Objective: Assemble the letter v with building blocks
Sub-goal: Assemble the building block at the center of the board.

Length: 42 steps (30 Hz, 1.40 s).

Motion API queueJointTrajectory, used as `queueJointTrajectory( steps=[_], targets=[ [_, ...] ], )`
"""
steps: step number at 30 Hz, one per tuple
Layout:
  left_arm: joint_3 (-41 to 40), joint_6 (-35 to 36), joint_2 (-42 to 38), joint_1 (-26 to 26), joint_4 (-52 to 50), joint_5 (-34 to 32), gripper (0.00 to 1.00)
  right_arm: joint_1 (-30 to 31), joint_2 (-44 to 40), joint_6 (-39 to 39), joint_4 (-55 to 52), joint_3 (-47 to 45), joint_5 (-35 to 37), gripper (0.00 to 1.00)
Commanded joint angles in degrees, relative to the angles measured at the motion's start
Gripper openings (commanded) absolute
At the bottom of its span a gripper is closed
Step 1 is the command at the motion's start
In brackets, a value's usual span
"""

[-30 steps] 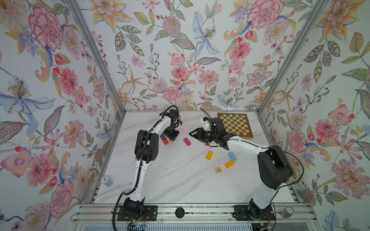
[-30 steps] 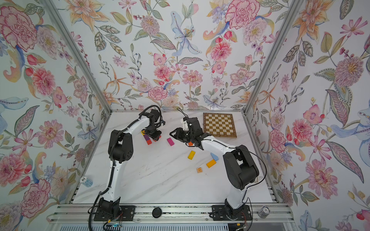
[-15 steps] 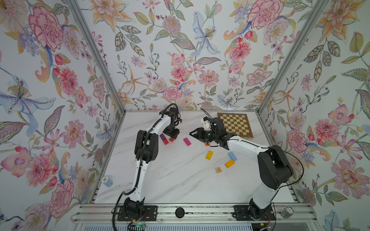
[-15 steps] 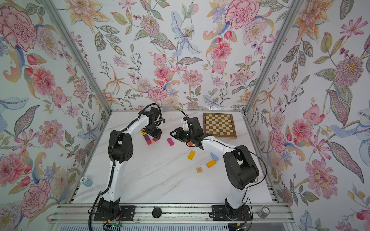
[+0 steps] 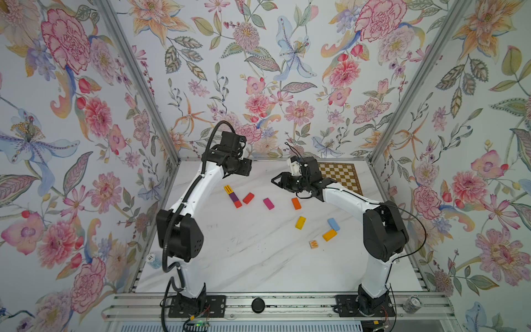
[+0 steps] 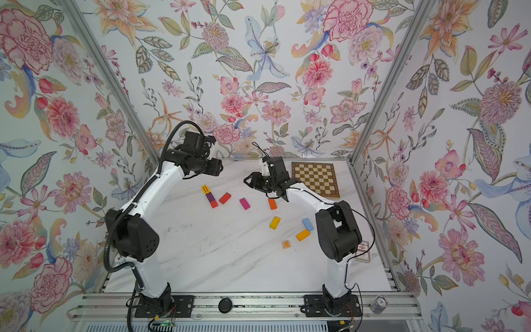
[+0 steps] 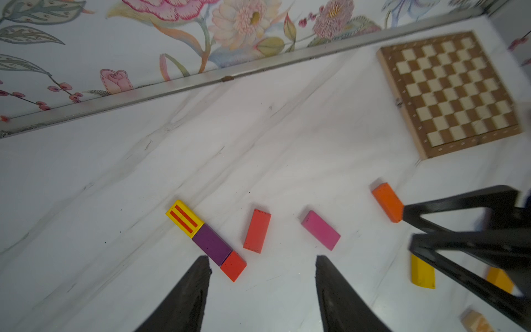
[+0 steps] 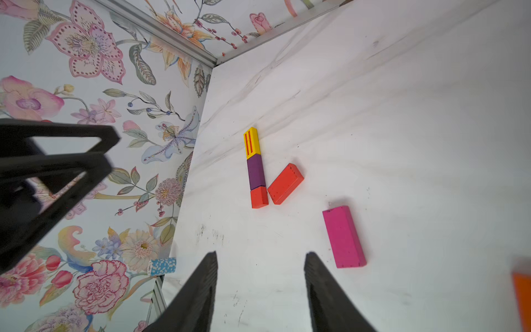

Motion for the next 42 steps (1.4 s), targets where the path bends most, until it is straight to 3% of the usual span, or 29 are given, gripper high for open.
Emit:
queueJointTrajectory(
  steps=[1,3,9,18,26,42],
  targets=[
    [-14.09,-13.76,-9.0,2.61,15.09,7.87,0.6,0.93,5.84,-5.82,-8.33,5.79,1.47,0.52],
    [-22.22,-17.13,-15.75,3.22,19.16,6.82,0.6,1.09,9.87,-6.86,-10.79,10.54,1.08,0.52],
    [-36.56,-23.32,-26.86,3.28,20.71,3.19,0.59,2.87,21.16,-8.9,-15.13,23.6,-0.39,0.53],
    [-48.5,-28.93,-37.85,3.31,23.18,-0.02,0.55,4.52,37.08,-7.41,-19.12,43.47,-2.18,0.53],
    [-51.26,-29.7,-41.32,3.31,22.66,-2.97,0.55,5.4,40.68,-5.75,-18.6,46.79,-2.46,0.54],
    [-50.96,-29.98,-39.67,3.31,21.35,-1.46,0.54,6.36,42.94,-4.34,-16.84,47.89,-3.36,0.55]
  ],
)
